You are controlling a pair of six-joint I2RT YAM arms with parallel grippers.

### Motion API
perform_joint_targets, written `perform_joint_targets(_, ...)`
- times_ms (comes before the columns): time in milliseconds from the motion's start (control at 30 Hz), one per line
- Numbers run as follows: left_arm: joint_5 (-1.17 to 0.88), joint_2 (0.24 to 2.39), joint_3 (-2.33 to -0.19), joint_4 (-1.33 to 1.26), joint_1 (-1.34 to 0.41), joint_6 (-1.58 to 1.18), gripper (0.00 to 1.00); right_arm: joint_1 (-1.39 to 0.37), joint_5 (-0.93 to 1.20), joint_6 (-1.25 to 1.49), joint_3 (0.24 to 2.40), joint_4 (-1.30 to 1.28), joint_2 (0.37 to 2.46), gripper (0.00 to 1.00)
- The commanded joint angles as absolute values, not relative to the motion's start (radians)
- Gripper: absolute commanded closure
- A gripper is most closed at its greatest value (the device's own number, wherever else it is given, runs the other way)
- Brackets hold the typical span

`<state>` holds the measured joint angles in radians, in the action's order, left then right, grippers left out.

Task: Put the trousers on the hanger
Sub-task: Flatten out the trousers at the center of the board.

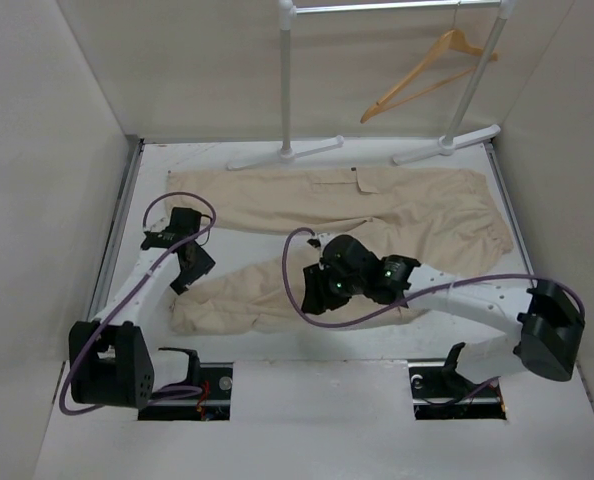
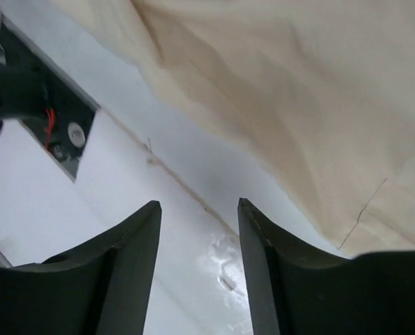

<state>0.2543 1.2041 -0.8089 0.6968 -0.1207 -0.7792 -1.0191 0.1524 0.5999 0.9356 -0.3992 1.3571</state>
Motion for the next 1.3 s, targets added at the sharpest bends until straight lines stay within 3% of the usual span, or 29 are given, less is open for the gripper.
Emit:
perform_joint_targets(0,0.268,1.285,-0.792,0.741,-0.110,-0.752,0.44,-0.976,0.172,0.580,0.980,-0.332,1.455,0.52)
perform_joint_targets(167,0.278,1.362,-0.752,0.640,-0.078,-0.759,0.45,-0.995,0.181,0.557,1.049,-0.287,1.646,0.50)
perform_joint_targets(267,0.259,1.417,-0.755,0.612,-0.048,-0.756,0.48,-1.050,0.181,0.569,1.000,-0.262,1.620,0.66)
perform_joint_targets(367,0.230,1.434,-0.752,0.592,-0.050,-0.753,0.58,-1.102,0.181,0.581,0.927,-0.259,1.574,0.79)
perform_joint_targets(433,0.227,1.442,-0.741,0.583,-0.050,-0.753,0.67,-1.127,0.172,0.584,0.891,-0.268,1.571,0.81)
perform_joint_targets(500,0.227,1.456,-0.732,0.572,-0.044,-0.753,0.68,-1.140,0.154,0.592,0.858,-0.268,1.581,0.80)
perform_joint_targets(533,0.227,1.463,-0.727,0.563,-0.036,-0.752,0.68,-1.144,0.138,0.603,0.845,-0.270,1.588,0.79)
perform_joint_targets(633,0.225,1.483,-0.730,0.546,-0.021,-0.752,0.67,-1.156,0.088,0.617,0.819,-0.259,1.582,0.62)
perform_joint_targets(767,0.218,1.488,-0.758,0.534,-0.019,-0.750,0.86,-1.156,0.063,0.627,0.805,-0.258,1.536,0.41)
perform_joint_targets(833,0.216,1.485,-0.779,0.532,-0.018,-0.750,0.91,-1.153,0.057,0.627,0.804,-0.271,1.490,0.34)
perform_joint_targets(933,0.222,1.485,-0.840,0.531,0.002,-0.752,0.94,-1.125,0.057,0.629,0.796,-0.291,1.396,0.27)
perform_joint_targets(1167,0.267,1.575,-1.060,0.554,0.041,-0.718,0.95,-0.996,0.061,0.643,0.769,-0.307,1.226,0.24)
perform_joint_targets(1267,0.293,1.586,-1.109,0.555,0.071,-0.700,0.85,-0.969,0.055,0.640,0.747,-0.314,1.207,0.24)
